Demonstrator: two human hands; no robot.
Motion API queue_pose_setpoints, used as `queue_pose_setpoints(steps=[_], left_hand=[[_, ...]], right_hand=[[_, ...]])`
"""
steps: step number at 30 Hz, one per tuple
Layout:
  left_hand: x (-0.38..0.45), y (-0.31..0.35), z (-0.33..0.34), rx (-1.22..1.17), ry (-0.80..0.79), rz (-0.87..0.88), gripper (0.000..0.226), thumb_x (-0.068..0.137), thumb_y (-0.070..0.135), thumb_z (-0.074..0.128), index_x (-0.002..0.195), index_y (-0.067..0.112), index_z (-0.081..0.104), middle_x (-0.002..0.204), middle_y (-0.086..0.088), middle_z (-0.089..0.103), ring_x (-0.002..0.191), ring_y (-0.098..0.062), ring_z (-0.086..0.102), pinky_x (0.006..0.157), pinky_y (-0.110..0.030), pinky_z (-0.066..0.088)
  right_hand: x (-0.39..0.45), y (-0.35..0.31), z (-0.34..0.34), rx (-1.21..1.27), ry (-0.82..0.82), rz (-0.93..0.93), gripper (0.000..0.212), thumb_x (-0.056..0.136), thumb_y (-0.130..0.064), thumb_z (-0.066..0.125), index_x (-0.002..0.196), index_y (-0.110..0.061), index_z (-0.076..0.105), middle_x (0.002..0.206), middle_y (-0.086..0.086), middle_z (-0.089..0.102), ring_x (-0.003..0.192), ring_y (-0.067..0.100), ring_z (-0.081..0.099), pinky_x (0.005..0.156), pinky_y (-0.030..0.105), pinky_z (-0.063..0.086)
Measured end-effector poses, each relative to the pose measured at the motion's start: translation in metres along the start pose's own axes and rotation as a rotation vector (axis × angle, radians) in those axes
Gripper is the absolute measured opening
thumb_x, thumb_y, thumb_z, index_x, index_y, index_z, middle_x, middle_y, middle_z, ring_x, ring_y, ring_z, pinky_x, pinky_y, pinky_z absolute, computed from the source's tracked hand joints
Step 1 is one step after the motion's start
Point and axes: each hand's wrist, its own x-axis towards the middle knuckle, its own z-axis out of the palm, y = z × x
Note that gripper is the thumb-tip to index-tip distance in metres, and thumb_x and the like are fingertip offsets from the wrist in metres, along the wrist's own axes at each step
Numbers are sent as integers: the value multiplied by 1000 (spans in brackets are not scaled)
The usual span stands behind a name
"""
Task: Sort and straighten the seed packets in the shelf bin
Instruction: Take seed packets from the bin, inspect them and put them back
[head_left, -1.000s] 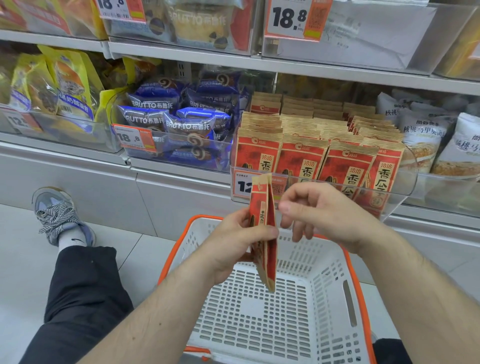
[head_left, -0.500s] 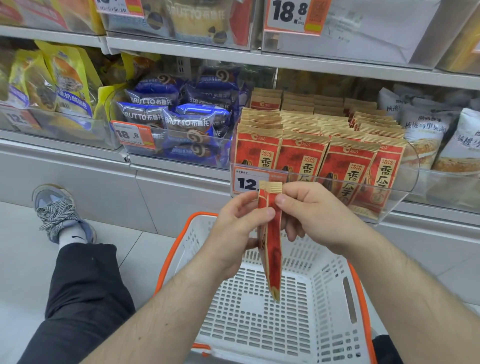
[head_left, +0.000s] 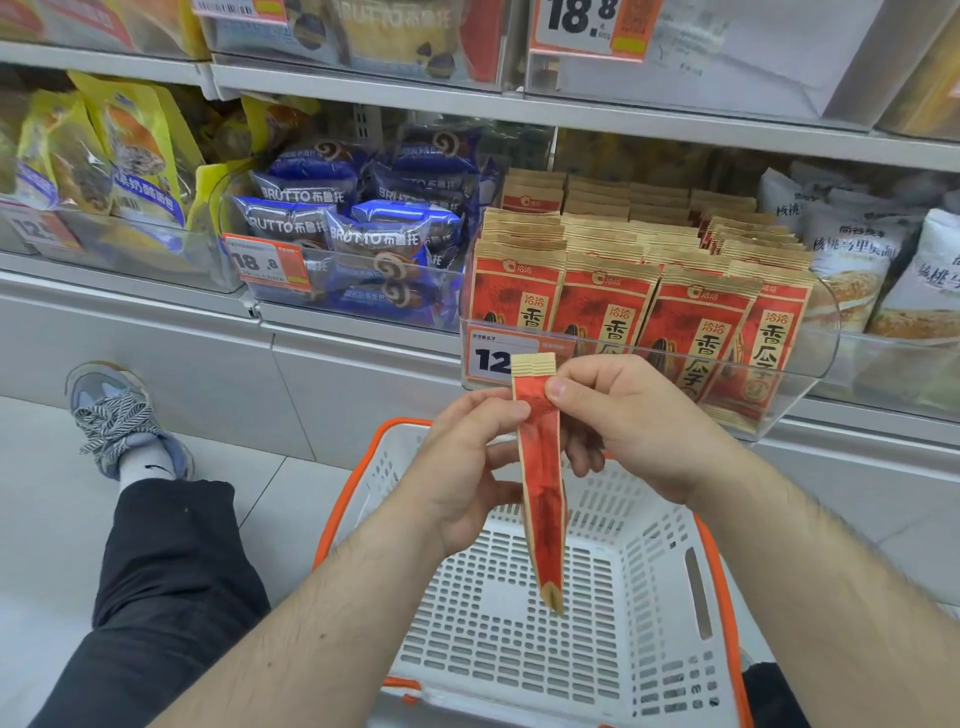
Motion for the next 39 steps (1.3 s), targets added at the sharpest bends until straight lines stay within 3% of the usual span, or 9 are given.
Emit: queue_pose_setpoints(steps=[5,9,14,24,28,30,33,35,39], left_hand=[[3,0,-9,-117,232,-13,30,91,30,61,113,10,55,83,-4,67,79,-21,66,60,-40,54],[7,1,-13,-187,316,7,31,90,32,64,114,14,58,82,-1,66,83,-23,64,60,-41,54],[6,3,-12,-205,331,12,23,89,31,64,107,15,60,76,2,66,81,-21,64,60,-40,54],[1,6,-7,-211,293,30,18,93,31,59,83,17,64,72,0,65,82,-23,63,68,-45,53],[0,10,-7,-263,229,58,24,93,29,57,76,14,65,82,-6,62,87,-25,61,70,-46,56],[-3,11,-5,-278,175,76,24,93,28,56,76,14,66,82,-6,63,81,-22,63,67,-42,56],[-5,12,1,-292,108,99,20,92,27,56,82,13,65,75,-2,65,66,-14,65,56,-35,57],[-6,13,2,-282,86,111,19,87,29,59,89,11,63,76,-3,66,64,-12,65,56,-34,57],[-6,15,1,-290,84,77,32,83,37,61,98,9,67,83,-7,68,77,-20,67,68,-40,61]], right_hand=[[-5,-7,-4,-315,-153,107,32,90,-29,69,75,-1,65,62,1,68,55,13,63,54,24,47],[-9,-8,-3,-527,-346,200,21,91,-25,69,77,-9,71,61,-8,68,62,8,69,57,20,46],[-9,-6,-4,-537,-363,189,26,97,-16,60,73,-8,67,59,-2,68,55,6,59,62,25,46],[-8,2,-8,-362,-366,170,22,95,-13,63,75,-7,70,57,3,66,55,13,56,62,32,45],[-1,7,-7,-136,-147,172,32,73,-38,78,71,-9,66,63,3,63,60,15,55,66,33,45],[2,13,-7,45,-53,250,42,66,-47,76,80,-12,58,81,9,68,76,21,64,82,45,49],[4,24,2,349,-159,371,55,78,-41,77,113,-5,54,99,15,68,94,36,63,95,56,47],[5,27,6,412,-196,381,60,82,-40,70,127,-3,54,95,12,68,89,36,61,89,55,45],[4,22,11,342,-159,354,40,89,-40,59,115,-11,68,78,-2,71,66,12,65,65,31,48]])
